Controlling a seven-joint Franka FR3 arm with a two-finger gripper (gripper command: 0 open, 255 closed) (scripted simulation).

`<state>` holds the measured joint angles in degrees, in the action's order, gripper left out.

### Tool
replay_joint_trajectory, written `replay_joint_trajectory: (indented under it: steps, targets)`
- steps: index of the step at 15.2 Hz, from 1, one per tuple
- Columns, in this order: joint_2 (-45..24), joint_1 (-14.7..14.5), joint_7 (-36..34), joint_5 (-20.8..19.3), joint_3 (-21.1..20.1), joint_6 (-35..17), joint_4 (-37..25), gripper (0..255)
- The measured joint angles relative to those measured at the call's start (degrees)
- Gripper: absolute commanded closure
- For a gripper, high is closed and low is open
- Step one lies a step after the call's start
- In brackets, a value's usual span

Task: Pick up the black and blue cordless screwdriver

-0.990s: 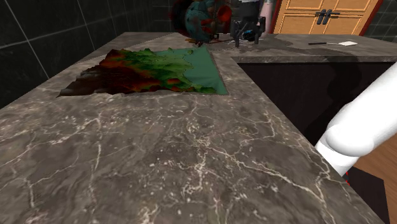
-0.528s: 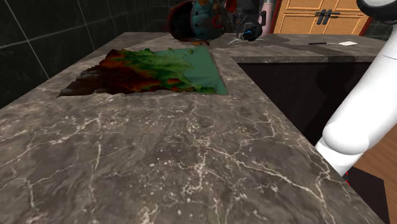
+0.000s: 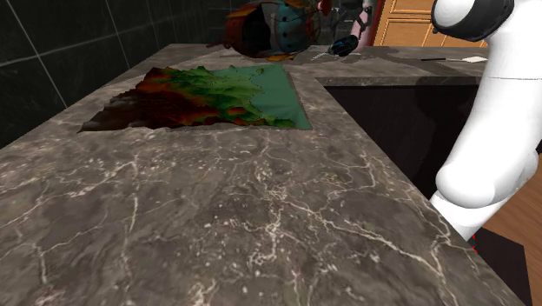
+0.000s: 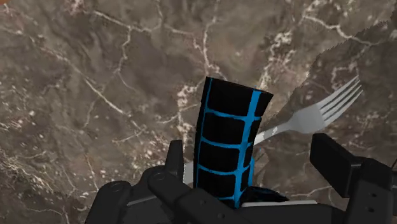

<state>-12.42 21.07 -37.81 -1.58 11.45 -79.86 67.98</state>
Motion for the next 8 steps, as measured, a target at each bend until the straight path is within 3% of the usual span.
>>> replay_joint_trajectory:
  steps: [3, 8]
  targets:
    - [-4.4, 2.1, -2.4, 1.5, 1.4, 2.2, -7.0, 0]
    - [-2.2, 1.8, -3.4, 1.1, 1.6, -2.3, -0.5, 0]
